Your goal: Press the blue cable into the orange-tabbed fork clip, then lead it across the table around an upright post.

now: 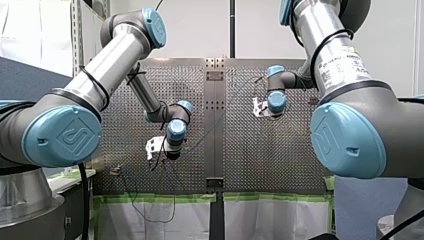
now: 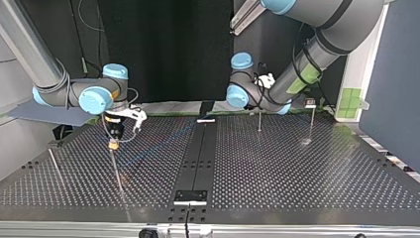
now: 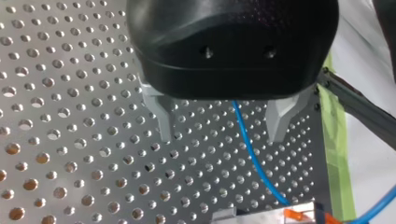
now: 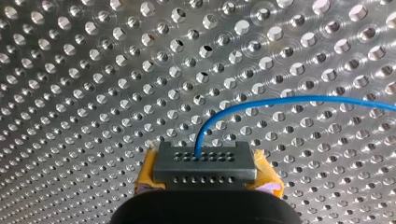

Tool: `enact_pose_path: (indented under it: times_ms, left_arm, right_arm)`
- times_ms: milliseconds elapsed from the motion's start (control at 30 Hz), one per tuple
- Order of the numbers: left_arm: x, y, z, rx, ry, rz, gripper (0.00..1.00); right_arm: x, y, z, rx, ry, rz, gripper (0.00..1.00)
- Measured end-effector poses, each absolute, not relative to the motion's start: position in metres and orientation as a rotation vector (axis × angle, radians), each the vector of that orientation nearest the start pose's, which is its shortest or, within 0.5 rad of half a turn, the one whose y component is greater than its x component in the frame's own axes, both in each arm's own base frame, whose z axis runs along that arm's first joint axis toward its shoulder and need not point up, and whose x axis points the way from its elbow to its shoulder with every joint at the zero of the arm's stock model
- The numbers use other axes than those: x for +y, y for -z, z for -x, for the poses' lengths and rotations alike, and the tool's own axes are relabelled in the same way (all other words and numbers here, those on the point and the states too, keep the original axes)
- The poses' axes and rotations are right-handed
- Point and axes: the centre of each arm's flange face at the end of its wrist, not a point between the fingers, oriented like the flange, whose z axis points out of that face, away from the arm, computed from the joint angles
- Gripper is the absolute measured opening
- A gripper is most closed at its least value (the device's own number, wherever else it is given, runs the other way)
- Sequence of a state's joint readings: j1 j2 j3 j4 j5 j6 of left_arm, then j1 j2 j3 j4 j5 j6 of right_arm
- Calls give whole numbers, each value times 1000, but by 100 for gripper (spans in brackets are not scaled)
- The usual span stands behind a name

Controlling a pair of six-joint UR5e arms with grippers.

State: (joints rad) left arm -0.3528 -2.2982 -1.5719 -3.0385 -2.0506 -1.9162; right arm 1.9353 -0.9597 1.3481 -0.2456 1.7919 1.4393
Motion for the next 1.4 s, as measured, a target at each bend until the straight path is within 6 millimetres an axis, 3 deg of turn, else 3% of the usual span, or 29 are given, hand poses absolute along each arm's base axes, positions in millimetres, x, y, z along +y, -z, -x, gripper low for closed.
enact_pose_path:
  times_ms: [1400]
  left_arm:
    - [-288, -74, -518, 2121, -39, 180, 95]
  right_arm:
    - [-595, -240, -354, -1104, -1104, -1504, 0]
